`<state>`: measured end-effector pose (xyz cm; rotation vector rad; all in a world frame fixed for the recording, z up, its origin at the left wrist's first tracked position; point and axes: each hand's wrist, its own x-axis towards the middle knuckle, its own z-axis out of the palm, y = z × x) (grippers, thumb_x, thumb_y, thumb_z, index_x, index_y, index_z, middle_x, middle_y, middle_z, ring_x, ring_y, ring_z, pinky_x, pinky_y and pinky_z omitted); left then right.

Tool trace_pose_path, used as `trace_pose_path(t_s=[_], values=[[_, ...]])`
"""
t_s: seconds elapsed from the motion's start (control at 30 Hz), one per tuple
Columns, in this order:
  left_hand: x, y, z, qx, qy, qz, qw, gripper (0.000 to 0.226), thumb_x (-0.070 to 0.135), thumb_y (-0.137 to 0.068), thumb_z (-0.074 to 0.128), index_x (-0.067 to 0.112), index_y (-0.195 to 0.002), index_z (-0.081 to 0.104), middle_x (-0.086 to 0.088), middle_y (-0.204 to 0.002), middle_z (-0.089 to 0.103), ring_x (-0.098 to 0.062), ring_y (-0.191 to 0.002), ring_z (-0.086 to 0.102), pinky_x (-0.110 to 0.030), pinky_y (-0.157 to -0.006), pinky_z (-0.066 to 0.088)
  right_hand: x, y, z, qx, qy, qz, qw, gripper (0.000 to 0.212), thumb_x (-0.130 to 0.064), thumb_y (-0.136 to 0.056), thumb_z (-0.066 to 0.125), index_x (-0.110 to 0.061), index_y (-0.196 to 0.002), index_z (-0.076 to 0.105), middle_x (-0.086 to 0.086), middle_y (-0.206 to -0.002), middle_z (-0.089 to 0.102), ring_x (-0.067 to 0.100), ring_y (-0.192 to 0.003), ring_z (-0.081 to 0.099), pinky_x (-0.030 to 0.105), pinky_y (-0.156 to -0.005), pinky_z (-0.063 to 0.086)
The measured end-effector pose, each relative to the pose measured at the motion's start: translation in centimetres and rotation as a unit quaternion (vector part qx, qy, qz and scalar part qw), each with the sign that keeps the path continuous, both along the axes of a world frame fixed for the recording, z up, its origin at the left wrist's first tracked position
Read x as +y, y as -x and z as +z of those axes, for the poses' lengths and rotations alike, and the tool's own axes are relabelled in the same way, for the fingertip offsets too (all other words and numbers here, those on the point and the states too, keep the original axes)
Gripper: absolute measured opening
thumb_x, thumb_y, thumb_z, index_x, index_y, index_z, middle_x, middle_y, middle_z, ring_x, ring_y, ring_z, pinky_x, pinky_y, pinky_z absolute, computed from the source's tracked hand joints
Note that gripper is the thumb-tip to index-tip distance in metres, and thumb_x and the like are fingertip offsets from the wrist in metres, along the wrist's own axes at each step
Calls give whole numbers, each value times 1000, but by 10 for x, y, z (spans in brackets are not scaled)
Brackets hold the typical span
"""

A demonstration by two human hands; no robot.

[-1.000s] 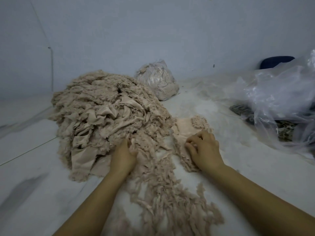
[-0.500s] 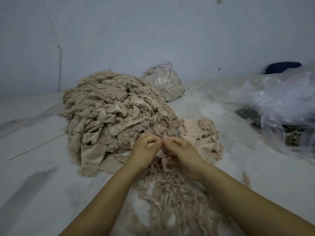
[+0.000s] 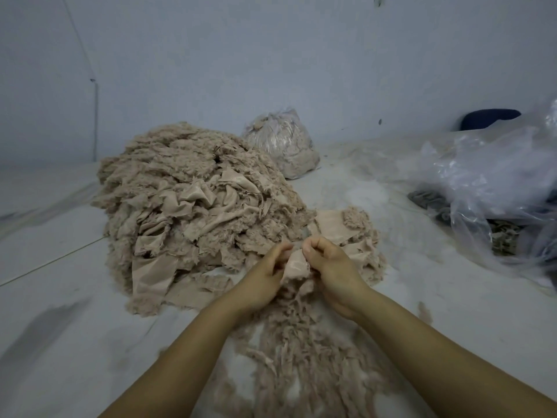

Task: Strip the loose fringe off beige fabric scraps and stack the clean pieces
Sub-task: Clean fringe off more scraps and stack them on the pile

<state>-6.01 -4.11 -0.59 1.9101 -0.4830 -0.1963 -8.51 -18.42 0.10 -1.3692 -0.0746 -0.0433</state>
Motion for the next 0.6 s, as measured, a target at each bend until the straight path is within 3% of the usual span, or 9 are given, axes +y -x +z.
trace_pose_path(t_s=[0.1, 0.17, 0.23, 0.3, 0.43, 0.53, 0.6], values=[[-4, -1, -6, -71, -34, 38, 996, 20, 8, -94, 54, 25, -102, 63, 11, -90, 64, 0, -79, 59, -20, -74, 47, -3, 2, 1, 7, -8, 22, 1000, 31, -32, -97, 51, -3, -86, 49, 7, -64, 58, 24, -61, 54, 31, -55, 44], [-5, -3, -9, -74, -30, 73, 994, 13, 10, -91, 59, 18, -97, 68, 12, -78, 62, 5, -65, 53, -15, -64, 42, -6, 3, 1, 37, 46, 38, 998, 46, -46, -86, 61, -3, -95, 50, 12, -65, 63, 25, -54, 60, 28, -45, 45], [-6, -3, -10, -62, 1, 95, 994, 7, 14, -87, 65, 18, -85, 69, 10, -68, 59, 0, -58, 51, -18, -58, 42, -7, 4, -2, 62, 81, 11, 995, 27, -31, -87, 67, -8, -91, 54, 8, -65, 63, 14, -48, 59, 22, -40, 44], [-5, -1, -7, -13, 85, 114, 990, 14, 15, -87, 66, 16, -73, 67, 4, -62, 60, -7, -56, 53, -20, -55, 43, -8, 4, -7, 55, 82, -37, 994, 13, -17, -92, 62, -10, -85, 54, 3, -64, 56, 7, -45, 50, 22, -41, 40], [1, -4, 3, 89, 244, 175, 950, 23, 16, -89, 62, 12, -67, 65, -13, -69, 63, -23, -64, 56, -34, -66, 47, -9, 5, -9, 24, 40, -37, 998, 18, -14, -94, 59, -11, -77, 52, -6, -46, 44, 4, -34, 34, 17, -36, 29], [1, -3, 6, 79, 249, 200, 944, 19, 17, -90, 62, 6, -74, 65, -14, -72, 64, -23, -66, 58, -33, -66, 48, -8, 8, -7, 9, 36, -32, 999, 21, -12, -94, 59, -11, -73, 53, -9, -44, 47, 1, -33, 38, 15, -35, 31], [-1, 0, 6, 61, 198, 158, 966, 22, 21, -89, 63, 2, -79, 69, -17, -77, 67, -23, -69, 60, -33, -67, 49, -8, 8, -6, -7, 47, -38, 998, 22, -12, -93, 60, -11, -72, 52, -6, -49, 49, 2, -39, 42, 15, -40, 35]])
